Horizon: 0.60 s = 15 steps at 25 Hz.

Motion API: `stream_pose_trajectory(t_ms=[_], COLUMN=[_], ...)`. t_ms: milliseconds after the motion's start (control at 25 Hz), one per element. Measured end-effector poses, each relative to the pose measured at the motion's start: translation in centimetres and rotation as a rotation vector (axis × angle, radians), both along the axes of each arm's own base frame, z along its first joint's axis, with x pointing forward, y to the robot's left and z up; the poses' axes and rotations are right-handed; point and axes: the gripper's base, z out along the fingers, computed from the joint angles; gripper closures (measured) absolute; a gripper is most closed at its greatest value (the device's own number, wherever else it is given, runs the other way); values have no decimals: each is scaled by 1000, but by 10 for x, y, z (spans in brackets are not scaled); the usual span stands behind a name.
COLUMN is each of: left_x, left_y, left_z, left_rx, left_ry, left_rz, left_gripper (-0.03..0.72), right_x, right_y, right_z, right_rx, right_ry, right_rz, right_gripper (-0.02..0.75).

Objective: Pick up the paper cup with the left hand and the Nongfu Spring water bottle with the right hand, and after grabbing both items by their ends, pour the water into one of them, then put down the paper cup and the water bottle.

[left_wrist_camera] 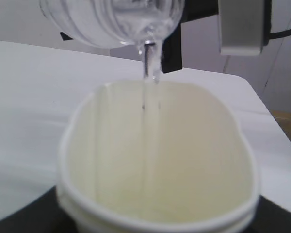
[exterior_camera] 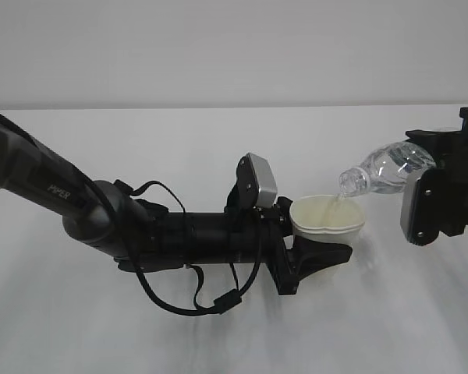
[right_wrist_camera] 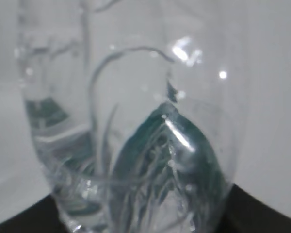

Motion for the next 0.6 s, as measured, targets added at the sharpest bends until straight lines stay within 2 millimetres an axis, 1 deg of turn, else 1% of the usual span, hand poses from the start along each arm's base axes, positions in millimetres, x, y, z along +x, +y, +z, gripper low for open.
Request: stream_pose_trajectory(t_ms=[600], left_x=[0], left_y=[0], left_z=[0], left_rx=[1], left_ry=[-1], left_rz=[-2], left_gripper=[258], right_x=[0], right_y=[0], right_z=[0], right_rx=[-19], right_ry=[-5], right_rz=[2], right_gripper=[362])
